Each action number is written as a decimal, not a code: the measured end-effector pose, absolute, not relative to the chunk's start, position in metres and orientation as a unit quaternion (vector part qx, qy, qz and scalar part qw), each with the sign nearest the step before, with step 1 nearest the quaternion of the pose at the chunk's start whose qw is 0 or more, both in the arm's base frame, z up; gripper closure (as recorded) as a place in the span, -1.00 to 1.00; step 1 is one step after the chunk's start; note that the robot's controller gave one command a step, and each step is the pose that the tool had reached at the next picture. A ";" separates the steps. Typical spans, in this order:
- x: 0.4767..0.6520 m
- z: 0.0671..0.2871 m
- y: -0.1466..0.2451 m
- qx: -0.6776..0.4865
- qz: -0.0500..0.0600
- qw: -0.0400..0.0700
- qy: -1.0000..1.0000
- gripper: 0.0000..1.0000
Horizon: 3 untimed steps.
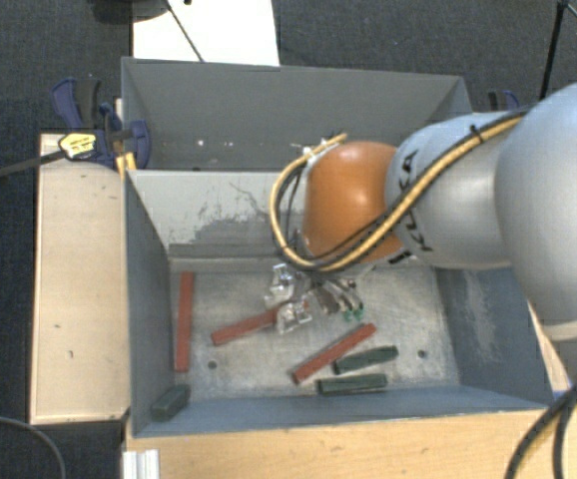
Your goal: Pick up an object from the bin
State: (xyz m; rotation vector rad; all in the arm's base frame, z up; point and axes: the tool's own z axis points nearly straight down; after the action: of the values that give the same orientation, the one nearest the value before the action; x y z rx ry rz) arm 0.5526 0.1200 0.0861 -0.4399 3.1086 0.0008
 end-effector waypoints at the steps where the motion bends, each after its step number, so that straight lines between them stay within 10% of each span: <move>1: 0.553 0.094 0.120 -0.140 0.000 0.001 0.990 1.00; 3: 0.552 0.115 0.120 -0.139 0.000 -0.001 0.990 1.00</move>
Offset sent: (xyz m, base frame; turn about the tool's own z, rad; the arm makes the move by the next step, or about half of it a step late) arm -0.0001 0.0001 0.0439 0.0000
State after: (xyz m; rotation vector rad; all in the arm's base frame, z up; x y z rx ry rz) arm 0.5522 0.1200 0.1153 -0.4362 3.1125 0.0003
